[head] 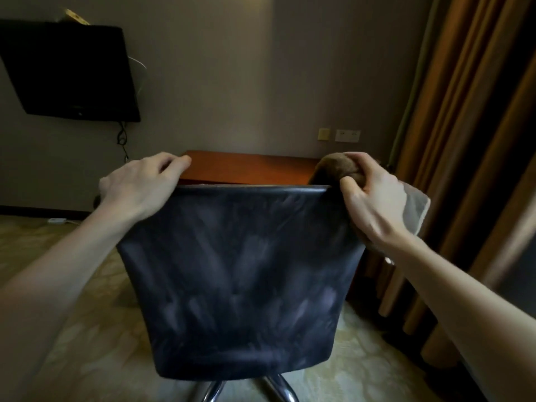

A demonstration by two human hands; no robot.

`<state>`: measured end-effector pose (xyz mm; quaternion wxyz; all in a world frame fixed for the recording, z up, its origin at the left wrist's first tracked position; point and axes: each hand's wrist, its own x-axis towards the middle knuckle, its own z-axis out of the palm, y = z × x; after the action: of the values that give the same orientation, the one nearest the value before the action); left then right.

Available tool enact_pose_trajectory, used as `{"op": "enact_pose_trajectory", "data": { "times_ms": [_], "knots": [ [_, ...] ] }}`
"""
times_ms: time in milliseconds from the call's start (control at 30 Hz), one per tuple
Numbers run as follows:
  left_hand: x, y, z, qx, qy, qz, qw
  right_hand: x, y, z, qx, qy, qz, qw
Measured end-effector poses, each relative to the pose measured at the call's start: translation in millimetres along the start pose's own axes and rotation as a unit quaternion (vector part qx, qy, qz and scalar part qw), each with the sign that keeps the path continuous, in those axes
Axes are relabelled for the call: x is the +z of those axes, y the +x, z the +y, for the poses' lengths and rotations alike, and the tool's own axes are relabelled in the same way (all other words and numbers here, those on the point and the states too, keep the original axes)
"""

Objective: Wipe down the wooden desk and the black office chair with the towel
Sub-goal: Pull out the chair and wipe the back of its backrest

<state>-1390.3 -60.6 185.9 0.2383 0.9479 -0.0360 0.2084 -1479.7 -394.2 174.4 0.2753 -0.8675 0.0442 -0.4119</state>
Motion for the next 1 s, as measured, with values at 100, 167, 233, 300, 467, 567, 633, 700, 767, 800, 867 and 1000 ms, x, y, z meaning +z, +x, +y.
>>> {"op": "enact_pose_trajectory", "data": {
  "times_ms": [100, 167, 233, 300, 467, 567, 633, 700, 767, 800, 867, 1000],
  "knots": [
    [-0.1, -7.3, 7.3, 0.001, -0.062, 0.006, 0.998, 18.4, -11.8, -35.0, -0.039, 0.013, 0.017, 0.999],
    [0.2, -13.7, 12.8, 0.002, -0.130, 0.006, 0.992, 41.4, -26.0, -69.7, -0.081, 0.017, 0.002, 0.997],
    [0.8, -20.1, 20.5, 0.008, -0.194, -0.001, 0.981, 69.4, -46.4, -109.8, -0.141, 0.038, -0.006, 0.989],
    [-2.4, -26.7, 28.3, 0.004, -0.341, -0.005, 0.940, 94.1, -66.4, -151.8, -0.175, 0.088, -0.009, 0.981],
    [-24.7, -48.7, 11.2, -0.055, -0.641, 0.031, 0.765, 107.6, -86.0, -207.2, -0.142, 0.282, -0.072, 0.946],
    [-29.2, -53.0, -5.3, -0.082, -0.657, 0.039, 0.748, 96.1, -79.1, -193.7, -0.181, 0.314, -0.118, 0.924],
    [-27.0, -53.4, -12.3, -0.102, -0.594, 0.068, 0.795, 91.5, -70.1, -176.2, -0.241, 0.245, -0.098, 0.934],
    [-19.3, -55.4, -20.7, -0.106, -0.524, 0.083, 0.841, 88.4, -66.6, -154.8, -0.348, 0.105, -0.075, 0.928],
    [-7.7, -58.2, -27.0, -0.131, -0.551, 0.034, 0.824, 90.5, -67.3, -134.3, -0.430, -0.024, -0.081, 0.899],
    [-2.2, -59.9, -28.9, -0.149, -0.590, 0.001, 0.794, 92.7, -69.2, -128.0, -0.447, -0.067, -0.087, 0.888],
    [3.3, -65.9, -33.3, -0.154, -0.669, -0.042, 0.726, 101.2, -74.3, -125.8, -0.436, -0.070, -0.080, 0.894],
    [10.2, -78.2, -45.2, -0.148, -0.796, -0.068, 0.583, 123.3, -90.4, -150.1, -0.351, 0.051, -0.007, 0.935]
  ]
}}
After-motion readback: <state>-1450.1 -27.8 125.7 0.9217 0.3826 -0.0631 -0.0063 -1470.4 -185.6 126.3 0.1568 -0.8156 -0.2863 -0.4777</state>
